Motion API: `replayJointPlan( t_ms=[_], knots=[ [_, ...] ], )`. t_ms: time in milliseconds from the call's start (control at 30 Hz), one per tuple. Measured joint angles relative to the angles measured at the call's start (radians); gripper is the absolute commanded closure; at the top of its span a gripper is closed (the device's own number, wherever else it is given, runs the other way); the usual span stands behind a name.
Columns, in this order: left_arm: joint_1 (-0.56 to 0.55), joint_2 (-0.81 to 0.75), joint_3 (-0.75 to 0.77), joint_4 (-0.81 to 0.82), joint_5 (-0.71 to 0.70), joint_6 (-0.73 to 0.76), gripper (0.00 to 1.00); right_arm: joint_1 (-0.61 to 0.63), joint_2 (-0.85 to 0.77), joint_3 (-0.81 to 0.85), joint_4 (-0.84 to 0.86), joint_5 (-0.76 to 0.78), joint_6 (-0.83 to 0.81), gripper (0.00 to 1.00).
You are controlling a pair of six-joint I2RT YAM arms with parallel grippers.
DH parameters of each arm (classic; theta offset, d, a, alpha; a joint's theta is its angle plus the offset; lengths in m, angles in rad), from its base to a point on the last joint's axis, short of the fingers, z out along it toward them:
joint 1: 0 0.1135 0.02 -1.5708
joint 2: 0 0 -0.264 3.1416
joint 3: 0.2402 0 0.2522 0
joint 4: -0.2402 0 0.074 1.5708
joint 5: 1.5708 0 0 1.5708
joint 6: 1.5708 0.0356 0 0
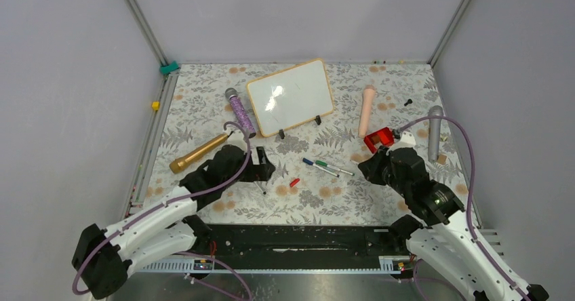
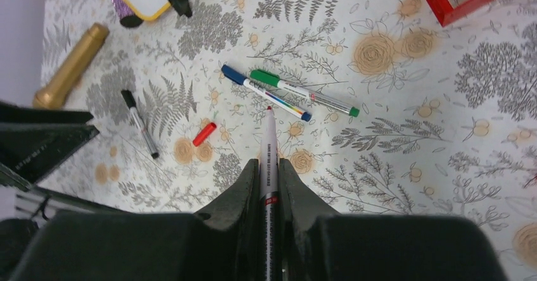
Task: Write a sentence on the whiteboard
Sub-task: Move the whiteboard to the center of the board.
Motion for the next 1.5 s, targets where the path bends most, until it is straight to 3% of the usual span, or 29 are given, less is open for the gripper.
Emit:
replayJointPlan(
  t_ms=[200,433,833,1167,1500],
  knots=[
    [0.067,-0.143,-0.122,-0.001,0.016,-0.030,0.11,0.000,-0.059,-0.070,0.006,0.043,0.163,1.00],
    [0.079,-0.184,-0.132,-0.002,0.028,-0.041,0.11,0.000,-0.071,-0.113,0.020,0.010,0.227,1.00],
    [0.085,-0.196,-0.133,-0.002,0.047,-0.050,0.11,0.000,0.152,-0.061,-0.012,-0.167,0.347,1.00],
    [0.101,-0.245,-0.137,-0.017,0.050,-0.051,0.11,0.000,0.224,-0.045,0.008,-0.232,0.220,1.00],
    [0.108,-0.326,-0.187,-0.075,-0.005,-0.052,0.09,0.000,0.100,-0.057,0.022,-0.231,0.100,1.00]
  ],
)
